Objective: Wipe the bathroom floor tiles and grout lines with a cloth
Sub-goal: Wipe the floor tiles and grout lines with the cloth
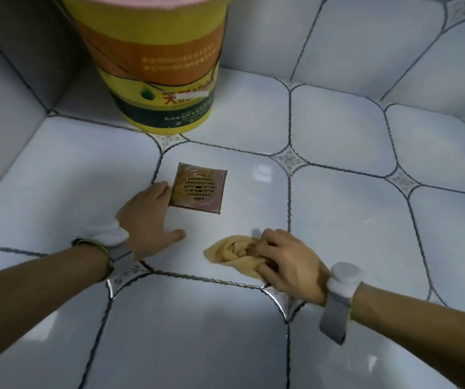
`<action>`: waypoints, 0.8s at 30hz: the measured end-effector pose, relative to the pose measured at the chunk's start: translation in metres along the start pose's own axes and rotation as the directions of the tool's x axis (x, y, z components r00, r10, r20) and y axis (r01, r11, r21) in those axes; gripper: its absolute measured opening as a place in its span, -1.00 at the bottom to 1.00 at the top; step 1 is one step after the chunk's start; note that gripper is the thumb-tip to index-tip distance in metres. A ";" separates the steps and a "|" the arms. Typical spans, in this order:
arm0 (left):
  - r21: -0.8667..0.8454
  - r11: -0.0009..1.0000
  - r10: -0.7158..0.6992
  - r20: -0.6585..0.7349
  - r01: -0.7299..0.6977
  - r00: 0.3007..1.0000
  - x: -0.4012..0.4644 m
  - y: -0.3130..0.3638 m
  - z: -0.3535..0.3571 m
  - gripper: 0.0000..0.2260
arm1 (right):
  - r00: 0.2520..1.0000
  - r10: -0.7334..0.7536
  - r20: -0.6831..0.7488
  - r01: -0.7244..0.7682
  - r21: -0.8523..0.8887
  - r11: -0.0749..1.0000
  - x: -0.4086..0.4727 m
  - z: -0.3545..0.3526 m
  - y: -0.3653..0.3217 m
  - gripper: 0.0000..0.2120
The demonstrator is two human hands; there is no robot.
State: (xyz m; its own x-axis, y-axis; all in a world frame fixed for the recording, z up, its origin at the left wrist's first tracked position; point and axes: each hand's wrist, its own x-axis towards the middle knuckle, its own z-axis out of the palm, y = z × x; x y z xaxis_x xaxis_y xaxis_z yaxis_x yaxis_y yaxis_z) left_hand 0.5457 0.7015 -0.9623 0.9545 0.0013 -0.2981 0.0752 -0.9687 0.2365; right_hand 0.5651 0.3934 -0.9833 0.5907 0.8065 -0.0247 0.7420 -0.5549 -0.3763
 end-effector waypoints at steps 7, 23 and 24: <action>-0.024 0.998 -0.068 -0.056 0.066 0.996 0.018 -0.024 -0.006 -0.14 | 0.844 0.463 -0.272 -0.485 -0.015 0.875 0.168 -0.036 0.079 -0.84; -0.022 0.987 -0.160 -0.012 0.160 0.987 -0.015 -0.039 -0.004 -0.28 | 0.942 0.169 -0.291 -0.166 0.035 0.985 0.105 0.013 0.010 -0.86; -0.030 0.982 -0.185 -0.006 0.185 0.983 -0.019 -0.039 -0.001 -0.27 | 0.893 0.303 -0.331 -0.307 0.041 0.951 0.134 0.005 0.029 -0.87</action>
State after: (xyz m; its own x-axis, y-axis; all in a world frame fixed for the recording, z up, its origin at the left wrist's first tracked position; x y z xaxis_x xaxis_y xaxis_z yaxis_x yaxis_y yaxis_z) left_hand 0.5245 0.7396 -0.9649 0.9257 0.1821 -0.3316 0.2592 -0.9437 0.2053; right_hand 0.6642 0.4864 -1.0017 0.8578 0.4848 0.1707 0.5108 -0.7671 -0.3881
